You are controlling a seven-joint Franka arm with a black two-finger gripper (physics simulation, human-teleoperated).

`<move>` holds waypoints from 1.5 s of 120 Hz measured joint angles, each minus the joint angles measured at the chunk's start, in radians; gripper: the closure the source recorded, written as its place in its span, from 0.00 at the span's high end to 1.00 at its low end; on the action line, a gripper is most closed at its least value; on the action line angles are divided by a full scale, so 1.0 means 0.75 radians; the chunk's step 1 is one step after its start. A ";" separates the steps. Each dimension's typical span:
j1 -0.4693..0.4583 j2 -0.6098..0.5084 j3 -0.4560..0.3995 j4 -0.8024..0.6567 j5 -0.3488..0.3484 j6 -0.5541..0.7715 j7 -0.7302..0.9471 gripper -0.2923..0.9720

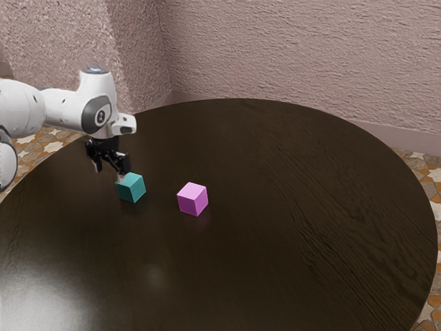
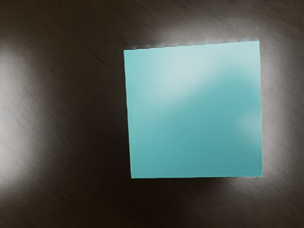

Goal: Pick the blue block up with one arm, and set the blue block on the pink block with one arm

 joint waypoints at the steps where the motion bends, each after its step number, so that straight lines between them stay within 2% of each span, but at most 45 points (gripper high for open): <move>1: 0.000 0.005 0.000 0.004 -0.001 0.003 0.002 0.77; 68: 0.001 0.235 -0.026 0.210 -0.068 0.069 -0.009 0.77; 99: 0.003 0.254 -0.024 0.193 -0.101 0.072 -0.059 0.58; 120: 0.003 0.276 -0.023 0.205 -0.105 0.074 -0.089 0.55; 140: -0.017 0.260 -0.021 0.200 -0.094 0.073 -0.116 0.52; 159: -0.051 0.179 -0.025 0.194 -0.094 0.063 -0.138 0.51; 180: -0.113 0.082 -0.024 0.188 -0.146 0.044 -0.165 0.50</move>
